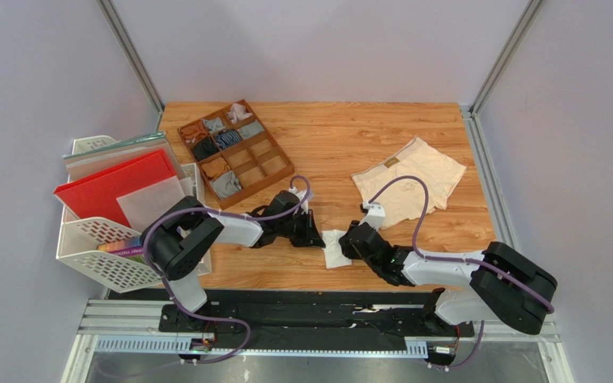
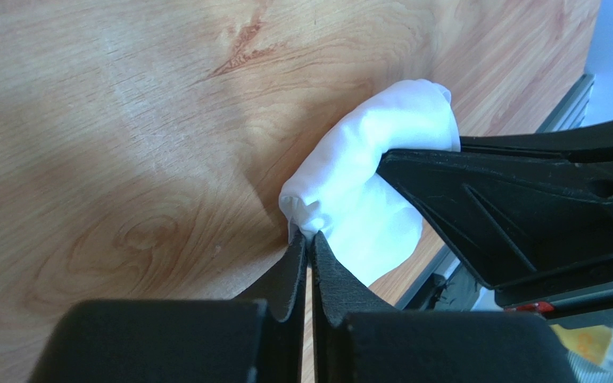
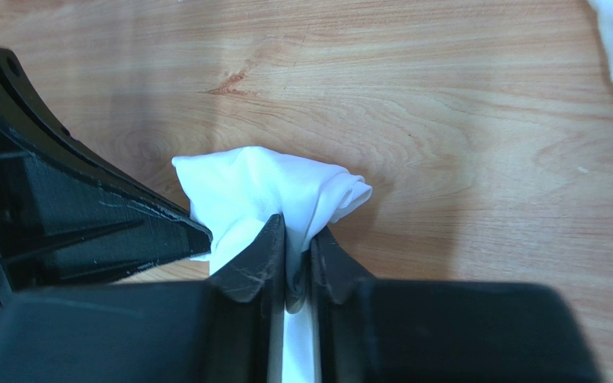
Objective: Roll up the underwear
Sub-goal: Roll the underwear at the center of the board.
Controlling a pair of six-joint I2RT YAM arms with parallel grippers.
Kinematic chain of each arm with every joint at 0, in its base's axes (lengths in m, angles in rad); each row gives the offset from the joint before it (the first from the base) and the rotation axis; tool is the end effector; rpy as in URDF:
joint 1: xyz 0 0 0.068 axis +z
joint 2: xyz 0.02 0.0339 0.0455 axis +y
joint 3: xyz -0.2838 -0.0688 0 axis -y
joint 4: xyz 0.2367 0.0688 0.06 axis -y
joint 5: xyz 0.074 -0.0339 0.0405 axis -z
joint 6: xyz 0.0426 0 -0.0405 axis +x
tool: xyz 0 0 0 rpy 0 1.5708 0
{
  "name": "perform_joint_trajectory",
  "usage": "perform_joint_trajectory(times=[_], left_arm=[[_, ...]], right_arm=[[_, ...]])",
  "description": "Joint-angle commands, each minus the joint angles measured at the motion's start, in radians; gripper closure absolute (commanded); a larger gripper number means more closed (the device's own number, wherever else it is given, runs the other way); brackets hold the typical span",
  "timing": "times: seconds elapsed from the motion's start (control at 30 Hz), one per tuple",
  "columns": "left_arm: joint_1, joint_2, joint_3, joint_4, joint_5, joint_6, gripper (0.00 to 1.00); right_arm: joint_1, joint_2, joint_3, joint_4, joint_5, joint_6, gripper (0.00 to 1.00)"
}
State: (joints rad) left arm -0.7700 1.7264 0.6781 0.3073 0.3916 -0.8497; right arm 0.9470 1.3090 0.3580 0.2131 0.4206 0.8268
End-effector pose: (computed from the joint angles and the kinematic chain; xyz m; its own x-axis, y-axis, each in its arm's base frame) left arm 0.2168 -0.2329 0.1422 -0.9551 -0.0409 -0.2936 0.1943 0.6616 -0.7242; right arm 0.1405 0.1655 0.1539 -0.6814 0.2029 -0.7032 -0.0931 0.9289 0.3584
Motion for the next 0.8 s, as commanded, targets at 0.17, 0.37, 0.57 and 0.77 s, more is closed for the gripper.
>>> perform_joint_trajectory(times=[0.17, 0.37, 0.57, 0.77], left_arm=[[-0.005, 0.048, 0.109, -0.078, 0.007, 0.182, 1.0], [-0.005, 0.085, 0.199, -0.192, 0.052, 0.323, 1.0], [-0.005, 0.127, 0.264, -0.269, 0.107, 0.452, 1.0], [-0.005, 0.147, 0.313, -0.349, 0.11, 0.543, 1.0]], right_arm=[[-0.017, -0.213, 0.056, -0.205, -0.017, -0.159, 0.36], [-0.207, -0.343, 0.067, -0.233, -0.259, -0.365, 0.31], [-0.391, -0.242, 0.113, -0.169, -0.609, -0.506, 0.31], [-0.43, -0.051, 0.171, -0.144, -0.781, -0.568, 0.32]])
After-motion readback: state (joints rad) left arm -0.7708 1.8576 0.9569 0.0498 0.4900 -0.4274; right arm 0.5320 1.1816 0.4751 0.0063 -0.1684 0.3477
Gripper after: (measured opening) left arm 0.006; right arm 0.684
